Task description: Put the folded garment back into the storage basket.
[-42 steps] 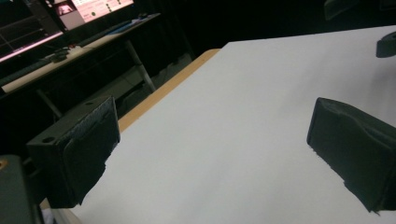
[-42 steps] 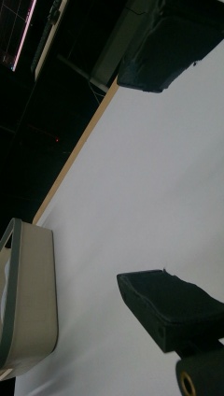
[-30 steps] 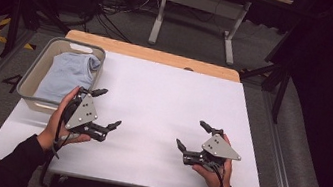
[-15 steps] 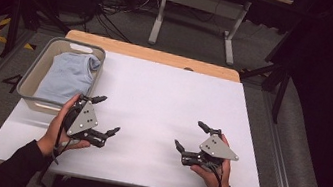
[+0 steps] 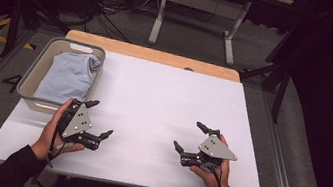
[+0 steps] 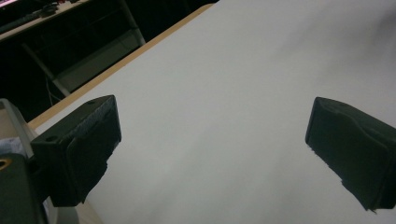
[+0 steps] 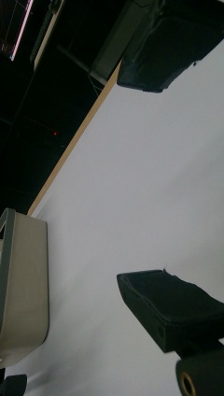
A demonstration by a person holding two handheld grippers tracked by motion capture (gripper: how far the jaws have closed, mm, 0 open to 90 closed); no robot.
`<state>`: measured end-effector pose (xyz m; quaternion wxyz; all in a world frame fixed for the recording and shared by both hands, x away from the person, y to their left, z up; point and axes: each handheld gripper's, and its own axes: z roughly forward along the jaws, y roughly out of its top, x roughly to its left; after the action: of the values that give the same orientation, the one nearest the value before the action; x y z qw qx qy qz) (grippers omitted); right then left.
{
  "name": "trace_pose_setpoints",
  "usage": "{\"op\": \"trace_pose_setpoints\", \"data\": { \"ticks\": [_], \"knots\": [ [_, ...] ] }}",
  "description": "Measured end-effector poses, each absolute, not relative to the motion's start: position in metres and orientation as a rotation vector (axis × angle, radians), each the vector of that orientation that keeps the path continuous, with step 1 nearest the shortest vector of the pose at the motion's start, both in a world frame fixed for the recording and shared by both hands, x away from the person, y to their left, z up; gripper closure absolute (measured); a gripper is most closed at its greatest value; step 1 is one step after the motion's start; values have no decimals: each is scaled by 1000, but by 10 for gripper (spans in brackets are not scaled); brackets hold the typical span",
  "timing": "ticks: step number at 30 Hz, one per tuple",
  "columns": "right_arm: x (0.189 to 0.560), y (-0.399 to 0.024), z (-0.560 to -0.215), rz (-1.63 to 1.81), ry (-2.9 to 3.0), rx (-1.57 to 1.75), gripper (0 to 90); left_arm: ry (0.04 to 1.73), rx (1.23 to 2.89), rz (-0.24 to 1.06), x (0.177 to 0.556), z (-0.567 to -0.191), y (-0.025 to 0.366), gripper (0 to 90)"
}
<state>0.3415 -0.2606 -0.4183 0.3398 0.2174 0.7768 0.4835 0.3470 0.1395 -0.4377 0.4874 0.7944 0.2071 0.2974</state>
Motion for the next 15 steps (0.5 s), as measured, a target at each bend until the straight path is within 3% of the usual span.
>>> {"op": "trace_pose_setpoints", "data": {
  "ticks": [15],
  "knots": [
    [343,-260,-424,1245,2044,555,63,588,1963,699,343,-455,155,45]
  ]
}}
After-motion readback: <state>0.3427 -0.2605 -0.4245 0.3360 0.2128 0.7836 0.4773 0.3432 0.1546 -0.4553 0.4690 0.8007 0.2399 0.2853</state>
